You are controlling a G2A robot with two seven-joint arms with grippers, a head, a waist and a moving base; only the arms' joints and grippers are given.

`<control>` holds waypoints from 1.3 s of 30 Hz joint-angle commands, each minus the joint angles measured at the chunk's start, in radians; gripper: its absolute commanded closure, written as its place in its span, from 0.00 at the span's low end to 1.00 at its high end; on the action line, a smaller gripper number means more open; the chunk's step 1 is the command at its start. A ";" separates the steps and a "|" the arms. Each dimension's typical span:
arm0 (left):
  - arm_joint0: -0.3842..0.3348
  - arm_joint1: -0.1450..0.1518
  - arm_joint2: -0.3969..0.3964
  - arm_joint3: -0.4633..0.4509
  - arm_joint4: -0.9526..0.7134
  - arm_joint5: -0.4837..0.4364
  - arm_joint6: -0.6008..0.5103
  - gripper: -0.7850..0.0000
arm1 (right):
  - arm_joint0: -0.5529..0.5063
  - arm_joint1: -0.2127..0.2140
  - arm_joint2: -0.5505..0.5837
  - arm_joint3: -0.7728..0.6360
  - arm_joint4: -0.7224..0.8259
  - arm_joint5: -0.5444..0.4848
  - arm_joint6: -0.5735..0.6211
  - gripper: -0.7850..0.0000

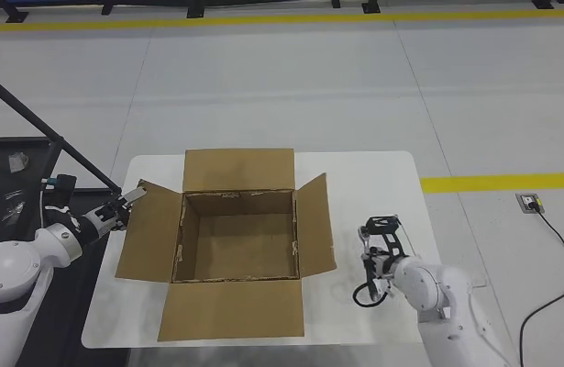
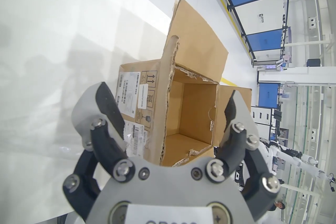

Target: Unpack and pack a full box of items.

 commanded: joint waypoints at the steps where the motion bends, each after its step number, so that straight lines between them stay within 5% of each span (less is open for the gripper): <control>1: 0.000 0.000 0.000 0.000 0.000 0.000 0.000 0.00 | 0.008 -0.001 -0.006 0.030 -0.004 0.012 -0.025 1.00; 11: 0.000 0.000 0.000 0.000 0.000 0.000 0.000 0.00 | 0.031 0.002 -0.012 0.109 -0.006 0.046 -0.074 1.00; 13: 0.000 0.000 0.000 0.000 0.000 0.000 0.000 0.00 | 0.035 0.002 -0.013 0.120 -0.001 0.046 -0.079 0.71; 14: 0.000 0.000 0.000 0.000 0.000 0.000 0.000 0.00 | 0.037 0.003 -0.013 0.124 0.000 0.047 -0.081 0.65; 24: 0.000 0.000 0.000 0.000 0.000 0.000 0.000 0.00 | 0.020 0.010 0.014 0.090 0.031 0.055 -0.129 0.57; 28: 0.000 0.000 0.000 0.000 0.000 0.000 0.000 0.00 | -0.067 0.016 0.095 -0.123 0.183 0.000 -0.208 0.54; 29: 0.000 0.000 0.000 0.000 0.000 0.000 0.000 0.00 | -0.092 0.019 0.123 -0.181 0.231 -0.028 -0.220 0.37; 30: 0.002 0.000 0.000 -0.002 -0.001 -0.003 0.004 0.00 | -0.114 0.021 0.145 -0.241 0.283 -0.059 -0.225 0.01; 36: 0.099 -0.008 -0.046 -0.061 -0.056 -0.129 0.097 0.00 | -0.130 0.031 0.200 -0.396 0.637 -0.214 -0.130 0.00; 39: 0.173 -0.012 -0.116 -0.061 -0.199 -0.288 0.079 0.00 | -0.056 0.036 0.159 -0.353 0.741 -0.217 -0.012 0.00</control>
